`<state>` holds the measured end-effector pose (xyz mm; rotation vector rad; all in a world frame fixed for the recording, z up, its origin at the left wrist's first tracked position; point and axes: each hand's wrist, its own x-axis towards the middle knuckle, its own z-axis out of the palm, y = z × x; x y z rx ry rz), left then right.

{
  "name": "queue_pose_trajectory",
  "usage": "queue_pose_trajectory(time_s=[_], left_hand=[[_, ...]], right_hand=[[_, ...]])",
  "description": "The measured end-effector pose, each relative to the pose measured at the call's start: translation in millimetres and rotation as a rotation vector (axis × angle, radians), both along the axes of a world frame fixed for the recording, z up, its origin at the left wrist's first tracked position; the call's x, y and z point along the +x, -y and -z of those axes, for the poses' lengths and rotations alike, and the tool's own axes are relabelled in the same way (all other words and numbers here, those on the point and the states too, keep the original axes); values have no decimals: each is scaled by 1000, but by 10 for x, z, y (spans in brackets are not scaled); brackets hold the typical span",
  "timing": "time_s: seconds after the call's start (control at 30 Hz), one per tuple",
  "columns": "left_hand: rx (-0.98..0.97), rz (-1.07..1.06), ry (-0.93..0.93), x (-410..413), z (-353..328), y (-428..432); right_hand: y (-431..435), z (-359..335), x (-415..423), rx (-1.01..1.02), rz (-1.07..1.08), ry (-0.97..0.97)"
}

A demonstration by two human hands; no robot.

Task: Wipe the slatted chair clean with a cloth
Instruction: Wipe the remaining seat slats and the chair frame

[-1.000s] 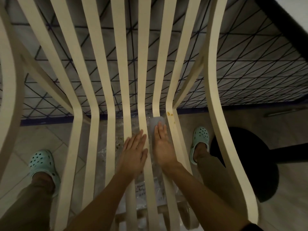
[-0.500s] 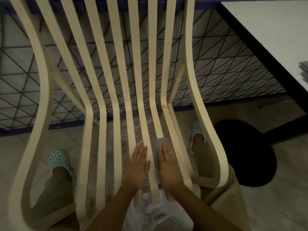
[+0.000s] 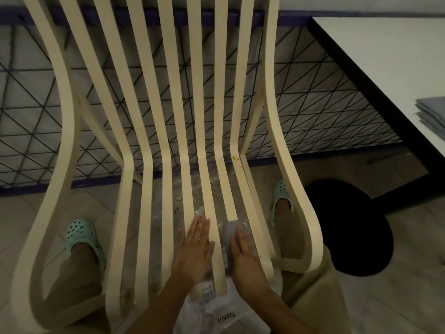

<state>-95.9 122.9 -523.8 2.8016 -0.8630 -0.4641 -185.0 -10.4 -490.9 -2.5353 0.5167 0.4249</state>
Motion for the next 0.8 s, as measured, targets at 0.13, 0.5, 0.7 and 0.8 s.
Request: queue_pose_trajectory(time_s=[0.13,0.5,0.7,0.8], left_hand=[[-4,13,-11,152,21,74],[-56,129,-64,992,51,403],[-186,57,-162,1371,66,565],[-256,23,-149,1560,48,615]], right_hand=[[107,141,312,15,2,65],[380,430,1271,-17,56,172],[673,521,1994,-22,35,204],[863,657,2456,214,247,295]])
